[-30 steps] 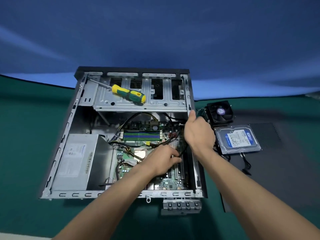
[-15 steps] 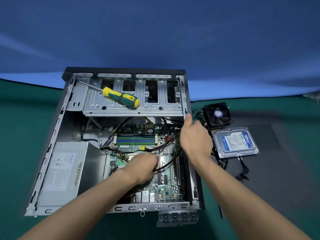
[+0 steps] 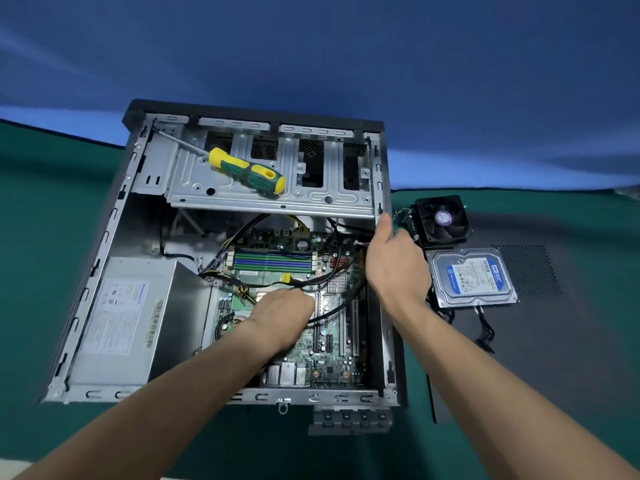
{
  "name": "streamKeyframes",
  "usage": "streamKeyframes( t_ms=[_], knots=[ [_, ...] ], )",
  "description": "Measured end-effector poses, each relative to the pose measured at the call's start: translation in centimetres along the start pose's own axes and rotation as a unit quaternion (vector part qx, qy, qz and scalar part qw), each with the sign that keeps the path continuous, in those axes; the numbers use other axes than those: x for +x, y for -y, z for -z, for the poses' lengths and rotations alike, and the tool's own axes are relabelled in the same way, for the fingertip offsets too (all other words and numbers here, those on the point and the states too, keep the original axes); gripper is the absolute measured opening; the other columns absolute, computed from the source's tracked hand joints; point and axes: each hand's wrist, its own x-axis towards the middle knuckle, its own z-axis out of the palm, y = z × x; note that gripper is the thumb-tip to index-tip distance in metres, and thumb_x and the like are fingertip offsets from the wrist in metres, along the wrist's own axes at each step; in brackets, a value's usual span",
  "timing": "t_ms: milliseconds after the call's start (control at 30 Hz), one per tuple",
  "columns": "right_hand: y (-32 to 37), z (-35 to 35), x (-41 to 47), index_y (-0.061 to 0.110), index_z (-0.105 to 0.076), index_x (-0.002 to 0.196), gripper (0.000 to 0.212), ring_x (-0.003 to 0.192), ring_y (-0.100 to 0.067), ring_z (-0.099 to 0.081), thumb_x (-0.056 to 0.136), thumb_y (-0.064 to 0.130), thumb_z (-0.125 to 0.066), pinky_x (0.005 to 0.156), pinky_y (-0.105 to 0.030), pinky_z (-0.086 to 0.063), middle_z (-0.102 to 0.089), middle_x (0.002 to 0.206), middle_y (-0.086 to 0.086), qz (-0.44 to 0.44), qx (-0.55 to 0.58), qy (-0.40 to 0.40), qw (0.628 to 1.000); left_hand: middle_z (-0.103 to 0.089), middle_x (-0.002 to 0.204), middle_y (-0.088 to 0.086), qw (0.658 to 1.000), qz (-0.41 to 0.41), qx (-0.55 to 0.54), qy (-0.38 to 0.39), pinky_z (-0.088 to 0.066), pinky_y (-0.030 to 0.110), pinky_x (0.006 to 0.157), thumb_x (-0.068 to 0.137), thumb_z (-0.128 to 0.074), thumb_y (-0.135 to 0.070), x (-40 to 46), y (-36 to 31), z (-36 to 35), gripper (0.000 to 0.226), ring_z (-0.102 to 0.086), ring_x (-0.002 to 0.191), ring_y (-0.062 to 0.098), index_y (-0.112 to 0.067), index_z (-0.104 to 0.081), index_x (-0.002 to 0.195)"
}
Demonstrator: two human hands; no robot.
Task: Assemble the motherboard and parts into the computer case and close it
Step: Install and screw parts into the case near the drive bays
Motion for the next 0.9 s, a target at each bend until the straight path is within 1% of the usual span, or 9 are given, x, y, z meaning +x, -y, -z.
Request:
streamKeyframes(
  t_ms=[33, 100, 167, 233, 333, 467, 633, 767, 900],
  knots=[
    [0.0, 0.0, 0.1, 0.006, -0.055, 0.12, 0.064, 0.081, -0.023, -0.042, 0.1, 0.052, -0.015, 0.072, -0.033, -0.03, -0.063, 0.111, -0.014, -0.002, -0.001, 0.001, 1.0, -0.063, 0.095, 0.007, 1.0, -0.008, -0.026, 0.0, -0.048, 0.028, 0.078, 0.087, -0.054, 0.006, -0.1, -0.1, 0.1, 0.018, -0.062, 0.091, 0.023, -0.005, -0.064, 0.096],
    [-0.1, -0.1, 0.2, 0.005, -0.056, 0.118, 0.065, 0.082, -0.024, -0.043, 0.1, 0.052, -0.015, 0.073, -0.035, -0.031, -0.062, 0.111, -0.015, -0.003, 0.001, 0.005, 1.0, -0.063, 0.078, 0.001, 0.985, -0.019, -0.167, 0.034, -0.052, 0.021, 0.063, 0.087, -0.06, 0.0, -0.2, 0.0, 0.0, 0.009, -0.066, 0.072, 0.015, -0.003, -0.068, 0.089],
    [-0.1, -0.1, 0.3, 0.005, -0.056, 0.117, 0.066, 0.086, -0.025, -0.046, 0.099, 0.053, -0.015, 0.075, -0.037, -0.032, -0.062, 0.112, -0.016, -0.005, 0.004, 0.004, 1.0, -0.064, 0.065, -0.006, 0.939, -0.024, -0.336, 0.075, -0.049, 0.016, 0.048, 0.085, -0.067, -0.005, -0.3, -0.2, 0.1, 0.007, -0.061, 0.051, 0.002, 0.002, -0.07, 0.085],
    [-0.1, -0.2, 0.4, 0.005, -0.057, 0.116, 0.066, 0.093, -0.029, -0.051, 0.099, 0.054, -0.015, 0.077, -0.038, -0.034, -0.062, 0.113, -0.016, -0.009, 0.004, 0.004, 1.0, -0.064, 0.059, -0.013, 0.909, -0.03, -0.406, 0.087, -0.047, 0.015, 0.045, 0.082, -0.07, -0.006, -0.2, -0.7, 0.2, 0.011, -0.058, 0.046, -0.003, 0.005, -0.07, 0.086],
    [-0.1, -0.1, 0.4, 0.005, -0.057, 0.117, 0.066, 0.093, -0.029, -0.051, 0.099, 0.054, -0.015, 0.077, -0.037, -0.034, -0.062, 0.112, -0.015, -0.014, 0.005, 0.003, 1.0, -0.065, 0.062, -0.006, 0.901, -0.056, -0.417, 0.108, -0.054, 0.023, 0.055, 0.082, -0.071, -0.004, 0.6, -2.1, 0.2, 0.015, -0.062, 0.054, 0.008, 0.01, -0.068, 0.088],
    [-0.1, -0.1, 0.2, 0.005, -0.057, 0.116, 0.066, 0.091, -0.029, -0.051, 0.099, 0.054, -0.016, 0.077, -0.038, -0.035, -0.062, 0.11, -0.014, -0.012, 0.014, 0.003, 1.0, -0.065, 0.066, 0.009, 0.923, -0.052, -0.367, 0.1, -0.045, 0.018, 0.042, 0.081, -0.073, -0.011, 1.9, -3.8, -0.3, 0.017, -0.056, 0.05, 0.014, 0.004, -0.065, 0.08],
    [0.0, 0.0, 0.2, 0.008, -0.057, 0.109, 0.063, 0.087, -0.028, -0.048, 0.098, 0.054, -0.017, 0.075, -0.038, -0.034, -0.058, 0.097, -0.008, -0.019, 0.016, 0.0, 1.0, -0.05, 0.054, 0.005, 0.943, -0.025, -0.325, 0.072, -0.033, 0.014, 0.028, 0.085, -0.066, -0.004, 3.0, -4.8, -1.2, 0.015, -0.046, 0.041, 0.011, 0.01, -0.06, 0.083],
    [0.0, -0.1, 0.3, 0.009, -0.058, 0.107, 0.061, 0.085, -0.026, -0.045, 0.099, 0.053, -0.017, 0.074, -0.037, -0.031, -0.051, 0.091, -0.005, -0.024, 0.009, -0.009, 1.0, -0.053, 0.058, 0.007, 0.951, -0.033, -0.299, 0.071, -0.04, 0.017, 0.034, 0.085, -0.062, -0.001, 3.5, -4.6, -1.6, 0.013, -0.051, 0.047, 0.014, 0.006, -0.059, 0.075],
    [-0.1, -0.2, 0.4, 0.009, -0.058, 0.105, 0.059, 0.083, -0.025, -0.043, 0.099, 0.052, -0.018, 0.073, -0.035, -0.029, -0.049, 0.087, -0.004, -0.018, 0.007, -0.017, 1.0, -0.05, 0.055, 0.005, 0.955, -0.034, -0.288, 0.07, -0.035, 0.014, 0.03, 0.084, -0.061, 0.0, 4.0, -4.7, -2.1, 0.023, -0.049, 0.045, 0.012, -0.002, -0.053, 0.062]
  ],
)
